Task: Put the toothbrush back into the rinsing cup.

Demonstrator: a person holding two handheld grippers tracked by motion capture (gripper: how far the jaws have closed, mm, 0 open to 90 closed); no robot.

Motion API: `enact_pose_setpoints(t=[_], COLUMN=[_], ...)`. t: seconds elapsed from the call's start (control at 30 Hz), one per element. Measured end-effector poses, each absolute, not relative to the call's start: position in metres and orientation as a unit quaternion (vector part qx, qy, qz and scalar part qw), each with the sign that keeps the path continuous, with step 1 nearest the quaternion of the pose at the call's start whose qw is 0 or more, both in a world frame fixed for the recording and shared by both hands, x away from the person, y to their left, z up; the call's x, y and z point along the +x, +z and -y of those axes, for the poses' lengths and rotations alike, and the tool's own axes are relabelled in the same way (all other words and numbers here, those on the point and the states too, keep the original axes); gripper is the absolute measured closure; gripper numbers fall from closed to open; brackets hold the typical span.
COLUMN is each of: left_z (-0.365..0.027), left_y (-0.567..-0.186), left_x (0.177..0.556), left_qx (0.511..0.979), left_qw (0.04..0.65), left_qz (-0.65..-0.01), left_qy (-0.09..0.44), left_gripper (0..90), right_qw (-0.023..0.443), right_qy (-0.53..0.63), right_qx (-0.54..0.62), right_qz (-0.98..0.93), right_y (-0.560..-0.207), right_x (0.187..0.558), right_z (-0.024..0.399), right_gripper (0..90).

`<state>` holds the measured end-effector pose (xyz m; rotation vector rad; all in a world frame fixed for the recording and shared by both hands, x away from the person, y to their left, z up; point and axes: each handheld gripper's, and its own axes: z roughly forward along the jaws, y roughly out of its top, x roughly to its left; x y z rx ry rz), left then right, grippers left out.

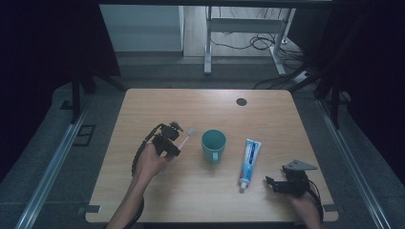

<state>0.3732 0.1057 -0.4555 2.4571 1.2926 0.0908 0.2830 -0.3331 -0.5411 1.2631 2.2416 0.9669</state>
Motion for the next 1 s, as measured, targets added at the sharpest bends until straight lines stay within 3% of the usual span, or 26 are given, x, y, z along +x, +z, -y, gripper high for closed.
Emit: enact_pose_setpoints(t=[1.0], left_z=[-0.102], left_y=[-0.418], left_x=[0.356], left_qx=[0.859], left_qw=[0.308], left_qz=[-0.393], left_qy=[0.108], left_gripper=[78.9], right_qw=[0.196], right_qy=[0.345], right_qx=[0.450], right_qz=[-0.800], right_y=[-0.541], right_x=[0.283], right_z=[0.333], right_gripper=[14.4])
